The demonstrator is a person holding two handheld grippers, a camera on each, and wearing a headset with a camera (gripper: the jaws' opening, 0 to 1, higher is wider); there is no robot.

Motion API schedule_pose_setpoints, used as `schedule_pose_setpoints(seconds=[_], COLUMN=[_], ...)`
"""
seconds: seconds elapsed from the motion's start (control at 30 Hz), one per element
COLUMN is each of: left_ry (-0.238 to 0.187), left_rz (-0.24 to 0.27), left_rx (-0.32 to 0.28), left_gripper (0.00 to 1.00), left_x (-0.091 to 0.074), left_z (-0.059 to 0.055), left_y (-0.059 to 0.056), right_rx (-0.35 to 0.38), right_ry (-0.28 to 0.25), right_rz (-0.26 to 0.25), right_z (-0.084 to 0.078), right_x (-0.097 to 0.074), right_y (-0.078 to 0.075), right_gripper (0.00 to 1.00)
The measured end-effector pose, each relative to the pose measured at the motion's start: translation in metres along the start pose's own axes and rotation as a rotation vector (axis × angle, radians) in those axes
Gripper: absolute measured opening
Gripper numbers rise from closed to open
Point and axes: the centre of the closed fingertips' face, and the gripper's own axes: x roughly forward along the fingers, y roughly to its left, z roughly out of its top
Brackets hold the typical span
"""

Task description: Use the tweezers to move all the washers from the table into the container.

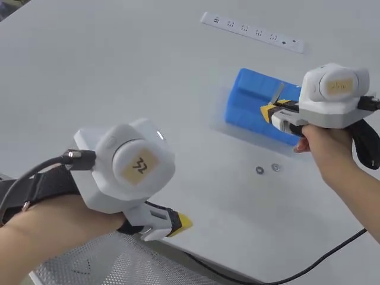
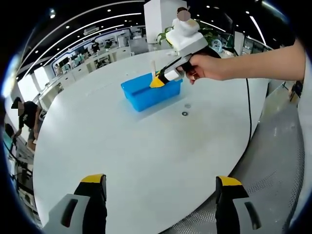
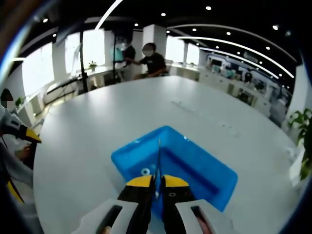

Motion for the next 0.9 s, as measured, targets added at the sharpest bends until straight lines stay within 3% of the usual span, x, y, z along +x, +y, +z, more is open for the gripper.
schedule_pose_setpoints(seconds=[0.67,0.9], left_ry=[0.009,0.006], left_rz=[0.006,0.007], left_rx=[0.018,0.029], left_gripper=[0.95,0.95], left_x=[0.001,-0.001], left_z=[0.000,0.004], left_y=[0.001,0.001], right_rx=[-0.010,0.026], right_ry=[-0.006,-0.053], right_rz=[0.007,0.007], right_z=[0.000,0.011], right_x=[-0.002,-0.013], right_y=[0.002,-0.001], right_gripper=[0.03,0.03])
